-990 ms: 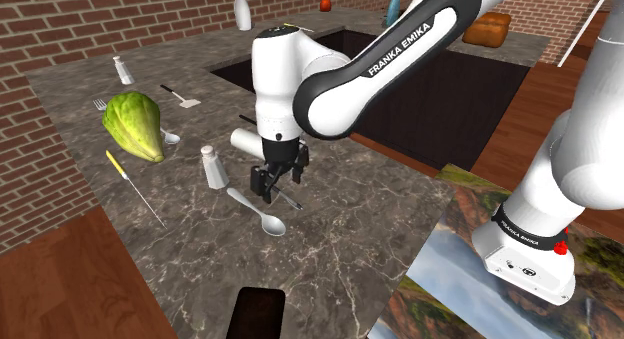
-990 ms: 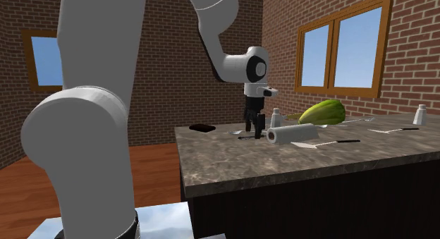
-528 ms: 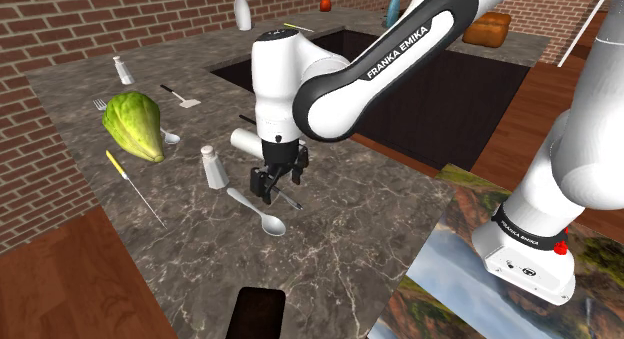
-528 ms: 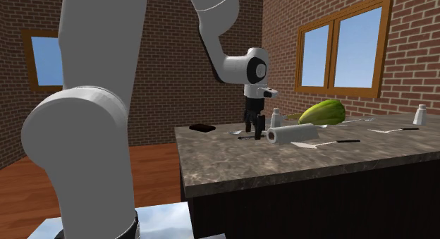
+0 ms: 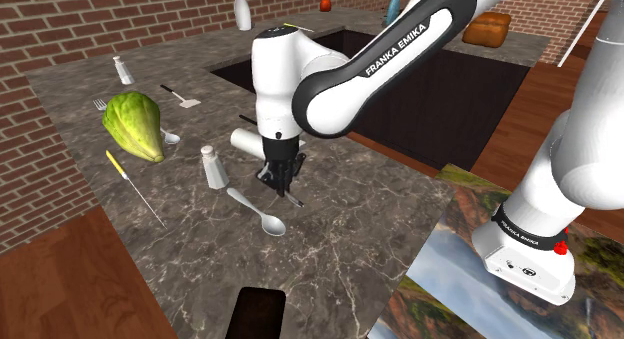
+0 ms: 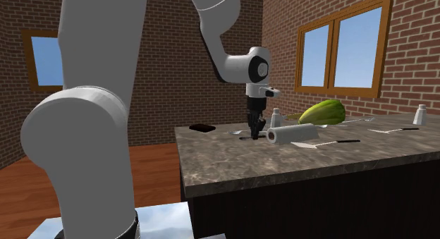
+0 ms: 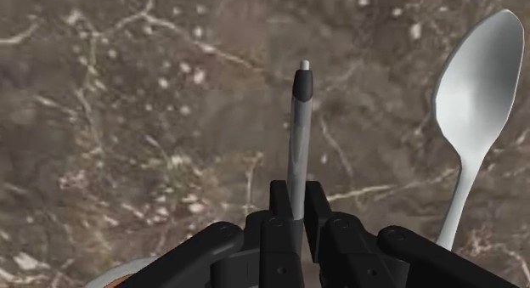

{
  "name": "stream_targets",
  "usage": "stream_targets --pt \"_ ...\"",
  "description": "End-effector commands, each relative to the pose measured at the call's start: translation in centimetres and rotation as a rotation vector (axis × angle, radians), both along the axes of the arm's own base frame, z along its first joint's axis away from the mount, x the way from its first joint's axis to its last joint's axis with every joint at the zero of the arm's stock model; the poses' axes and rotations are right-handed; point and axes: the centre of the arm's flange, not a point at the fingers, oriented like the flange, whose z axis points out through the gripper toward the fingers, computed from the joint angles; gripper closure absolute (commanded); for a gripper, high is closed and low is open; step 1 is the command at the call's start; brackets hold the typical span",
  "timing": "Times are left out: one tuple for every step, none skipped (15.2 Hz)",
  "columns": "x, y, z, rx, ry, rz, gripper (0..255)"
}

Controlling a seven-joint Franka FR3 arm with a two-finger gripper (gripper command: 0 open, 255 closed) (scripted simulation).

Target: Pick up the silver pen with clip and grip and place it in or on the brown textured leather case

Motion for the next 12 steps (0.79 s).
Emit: stream_targets --pt "-0.2 0.6 -0.3 0.009 -0.001 0.008 255" --pt "-0.5 0.6 -0.2 0.009 0.0 0.008 255" --pt "-0.6 0.6 0.3 0.009 0.0 0.008 255" --pt "-0.5 0.6 0.8 0.009 -0.001 0.008 255" --pt "-0.5 0.6 1.4 0.009 -0.001 0.008 255" --pt "-0.5 0.6 1.9 0.009 -0.001 0.008 255" --pt "-0.5 0.6 2.4 0.009 -0.001 0.008 255" --pt "-0.5 0.6 3.0 0.009 -0.001 0.008 255" --pt "-0.5 0.6 3.5 0.009 -0.001 0.008 255" --pt "-0.5 0.6 4.0 0.009 -0.001 0.008 255" --pt "-0.5 0.6 4.5 0.009 -0.001 0.008 255" --pt "-0.5 0.6 5.1 0.009 -0.001 0.008 255"
